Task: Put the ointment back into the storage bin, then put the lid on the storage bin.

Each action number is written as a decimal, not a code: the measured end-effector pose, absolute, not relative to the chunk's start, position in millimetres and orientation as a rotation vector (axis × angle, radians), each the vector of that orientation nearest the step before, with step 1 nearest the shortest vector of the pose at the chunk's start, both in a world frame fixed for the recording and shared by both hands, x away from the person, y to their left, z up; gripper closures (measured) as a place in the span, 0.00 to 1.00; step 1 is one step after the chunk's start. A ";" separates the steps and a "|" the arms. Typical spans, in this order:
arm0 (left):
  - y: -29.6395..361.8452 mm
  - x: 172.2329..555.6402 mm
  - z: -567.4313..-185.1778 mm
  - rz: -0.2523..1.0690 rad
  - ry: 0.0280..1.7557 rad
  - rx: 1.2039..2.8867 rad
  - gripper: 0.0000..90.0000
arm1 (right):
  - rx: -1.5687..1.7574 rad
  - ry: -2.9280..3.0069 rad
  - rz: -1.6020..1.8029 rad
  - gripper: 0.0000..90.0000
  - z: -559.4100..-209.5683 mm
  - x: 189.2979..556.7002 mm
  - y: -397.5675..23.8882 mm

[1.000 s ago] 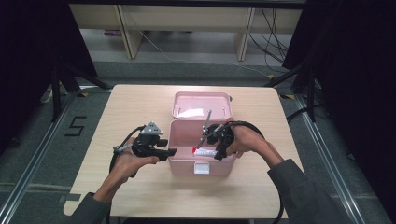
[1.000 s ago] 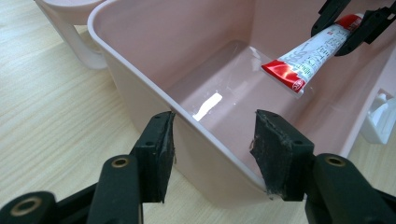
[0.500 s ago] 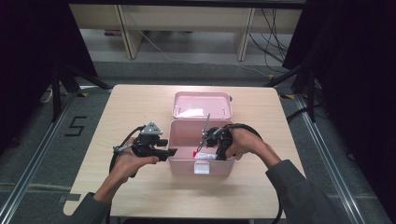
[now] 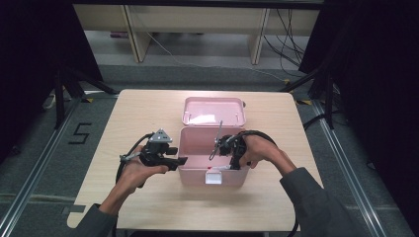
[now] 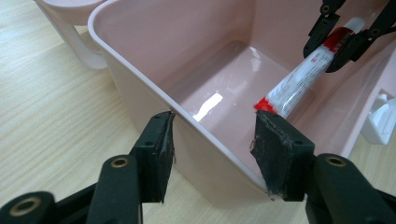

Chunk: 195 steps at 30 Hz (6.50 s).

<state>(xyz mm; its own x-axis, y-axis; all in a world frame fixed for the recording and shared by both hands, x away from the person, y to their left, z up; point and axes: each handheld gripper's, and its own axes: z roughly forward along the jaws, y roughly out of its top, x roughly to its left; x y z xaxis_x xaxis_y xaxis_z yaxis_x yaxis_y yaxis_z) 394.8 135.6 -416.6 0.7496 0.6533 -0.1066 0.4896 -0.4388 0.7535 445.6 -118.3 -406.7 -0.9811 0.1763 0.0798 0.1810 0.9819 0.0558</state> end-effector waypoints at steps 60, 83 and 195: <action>133.6 396.4 -417.8 0.244 0.875 2.109 0.50 | -0.633 -3.087 -0.479 0.57 -369.4 454.3 -145.5; 133.5 399.8 -418.9 0.246 0.871 2.118 0.50 | -0.884 -3.030 -0.806 0.53 -357.8 472.4 -164.5; 114.8 481.8 -403.4 0.337 0.960 2.199 0.88 | -1.856 -2.735 -0.920 0.78 -391.9 595.5 -185.3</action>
